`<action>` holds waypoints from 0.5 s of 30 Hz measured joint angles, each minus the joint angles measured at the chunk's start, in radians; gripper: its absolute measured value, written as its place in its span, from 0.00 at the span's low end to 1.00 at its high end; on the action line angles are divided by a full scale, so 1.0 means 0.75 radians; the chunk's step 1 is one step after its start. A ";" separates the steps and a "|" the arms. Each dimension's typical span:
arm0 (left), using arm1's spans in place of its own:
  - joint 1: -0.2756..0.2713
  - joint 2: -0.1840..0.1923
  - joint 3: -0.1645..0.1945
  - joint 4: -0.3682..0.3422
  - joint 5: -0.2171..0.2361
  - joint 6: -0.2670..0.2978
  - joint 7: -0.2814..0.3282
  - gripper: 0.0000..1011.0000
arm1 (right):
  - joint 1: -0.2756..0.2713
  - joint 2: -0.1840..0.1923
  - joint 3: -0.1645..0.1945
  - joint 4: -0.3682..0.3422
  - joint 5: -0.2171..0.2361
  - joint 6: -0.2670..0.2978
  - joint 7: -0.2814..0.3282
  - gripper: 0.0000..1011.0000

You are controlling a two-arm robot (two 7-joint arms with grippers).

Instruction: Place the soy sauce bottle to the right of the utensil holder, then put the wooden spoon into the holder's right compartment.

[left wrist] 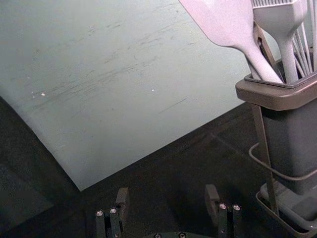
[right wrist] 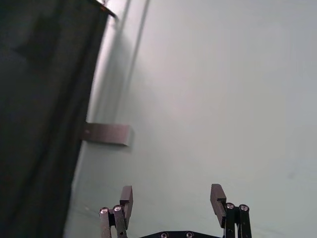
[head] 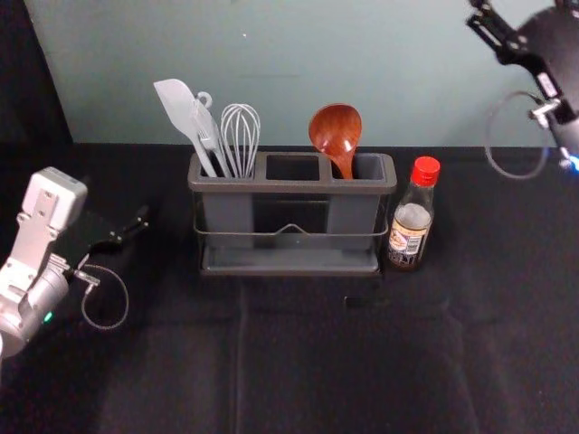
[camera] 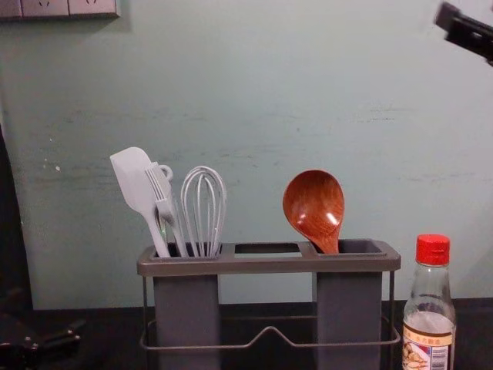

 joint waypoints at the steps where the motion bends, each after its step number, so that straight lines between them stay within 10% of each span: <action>1: 0.000 0.000 0.000 0.000 0.000 0.000 0.000 0.99 | -0.004 0.004 0.009 0.004 -0.002 0.001 -0.005 0.99; 15: 0.000 0.000 0.000 0.000 0.000 0.000 0.000 0.99 | -0.081 0.053 0.068 0.095 -0.131 0.134 -0.100 0.99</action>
